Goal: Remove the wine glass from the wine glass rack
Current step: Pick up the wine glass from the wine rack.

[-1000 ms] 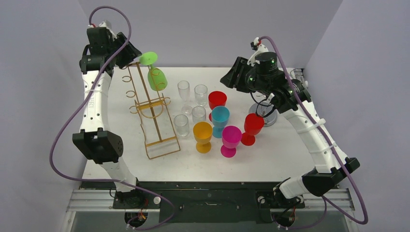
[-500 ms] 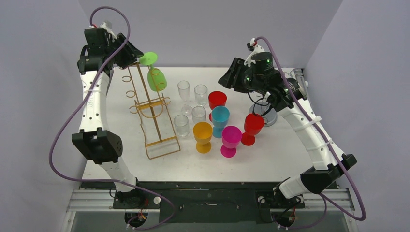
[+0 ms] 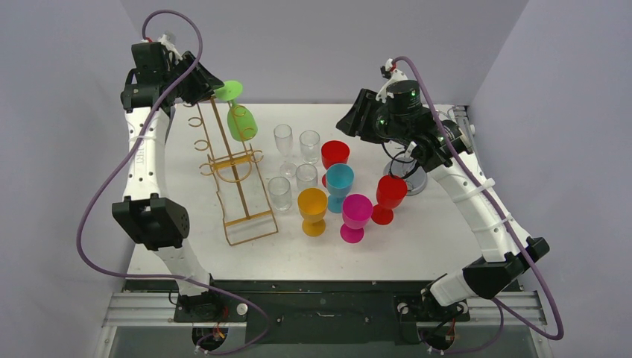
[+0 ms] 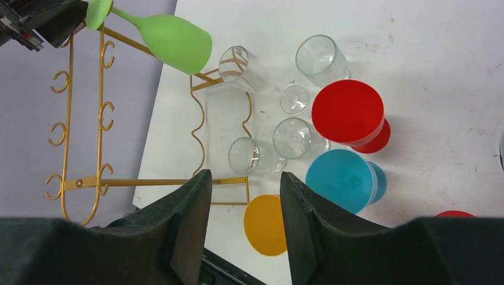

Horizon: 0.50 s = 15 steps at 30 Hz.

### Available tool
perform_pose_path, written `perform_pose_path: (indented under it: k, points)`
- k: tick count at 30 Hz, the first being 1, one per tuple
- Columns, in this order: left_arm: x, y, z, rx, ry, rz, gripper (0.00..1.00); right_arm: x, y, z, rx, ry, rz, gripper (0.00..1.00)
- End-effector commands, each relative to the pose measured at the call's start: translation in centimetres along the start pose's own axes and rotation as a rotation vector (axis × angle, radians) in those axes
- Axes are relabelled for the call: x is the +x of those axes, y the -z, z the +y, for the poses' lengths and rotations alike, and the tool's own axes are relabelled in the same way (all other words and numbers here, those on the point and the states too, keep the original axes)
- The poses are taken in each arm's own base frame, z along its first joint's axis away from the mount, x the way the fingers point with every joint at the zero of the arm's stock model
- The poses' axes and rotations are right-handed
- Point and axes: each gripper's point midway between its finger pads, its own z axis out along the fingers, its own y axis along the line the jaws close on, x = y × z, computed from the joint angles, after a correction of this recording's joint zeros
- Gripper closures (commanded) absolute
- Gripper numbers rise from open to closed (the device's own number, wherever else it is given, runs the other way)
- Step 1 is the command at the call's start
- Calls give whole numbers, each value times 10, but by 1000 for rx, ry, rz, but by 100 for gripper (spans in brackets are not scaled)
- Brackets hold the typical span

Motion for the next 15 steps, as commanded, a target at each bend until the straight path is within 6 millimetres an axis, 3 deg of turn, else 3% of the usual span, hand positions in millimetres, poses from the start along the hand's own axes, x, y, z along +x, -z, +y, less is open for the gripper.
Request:
perform_pose_path:
  k: [1, 15]
  points:
    - [-12, 8, -12, 48, -35, -23, 60, -11, 3, 15, -48, 11, -40, 58]
    - [-8, 3, -17, 92, -23, 12, 67, -12, 2, 15, -49, 13, -42, 58]
